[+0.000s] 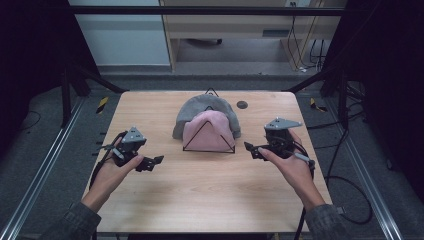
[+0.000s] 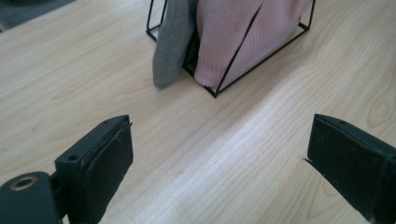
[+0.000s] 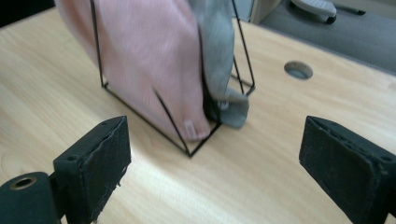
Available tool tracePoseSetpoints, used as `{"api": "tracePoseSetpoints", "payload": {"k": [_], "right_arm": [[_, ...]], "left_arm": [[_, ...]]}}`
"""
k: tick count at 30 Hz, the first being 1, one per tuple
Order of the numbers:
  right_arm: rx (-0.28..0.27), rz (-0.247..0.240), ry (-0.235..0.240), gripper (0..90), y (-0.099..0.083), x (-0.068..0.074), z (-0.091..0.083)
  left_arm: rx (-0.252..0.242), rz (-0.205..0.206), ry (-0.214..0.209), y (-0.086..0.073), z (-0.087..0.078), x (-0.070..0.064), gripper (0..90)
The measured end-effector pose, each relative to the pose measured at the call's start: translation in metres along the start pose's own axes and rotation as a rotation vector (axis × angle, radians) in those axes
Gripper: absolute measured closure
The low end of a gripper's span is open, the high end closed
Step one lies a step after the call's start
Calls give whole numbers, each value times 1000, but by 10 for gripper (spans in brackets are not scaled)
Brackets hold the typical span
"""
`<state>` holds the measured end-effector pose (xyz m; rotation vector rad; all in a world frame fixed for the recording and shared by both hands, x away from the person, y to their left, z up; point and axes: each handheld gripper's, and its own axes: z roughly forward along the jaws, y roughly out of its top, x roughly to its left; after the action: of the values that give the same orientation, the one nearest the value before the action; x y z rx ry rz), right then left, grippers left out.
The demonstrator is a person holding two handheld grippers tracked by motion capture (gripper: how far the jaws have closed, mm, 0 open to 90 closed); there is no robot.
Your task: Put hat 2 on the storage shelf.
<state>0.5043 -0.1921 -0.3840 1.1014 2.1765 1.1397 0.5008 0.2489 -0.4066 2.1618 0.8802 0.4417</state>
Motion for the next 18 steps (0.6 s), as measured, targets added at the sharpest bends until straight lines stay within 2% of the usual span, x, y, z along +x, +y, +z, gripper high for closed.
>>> {"api": "tracePoseSetpoints", "payload": {"k": [5,10,18], "right_arm": [[45,3,11,94,-22,4,6],[85,25,25,95,-43,8,13],[148,44,36,97,-68,8,28]], "left_arm": [[33,-6,-13,-15,5,-1,58],[78,-15,-25,-31,14,-1,58],[149,-21,-43,-54,30,-6,58]]}}
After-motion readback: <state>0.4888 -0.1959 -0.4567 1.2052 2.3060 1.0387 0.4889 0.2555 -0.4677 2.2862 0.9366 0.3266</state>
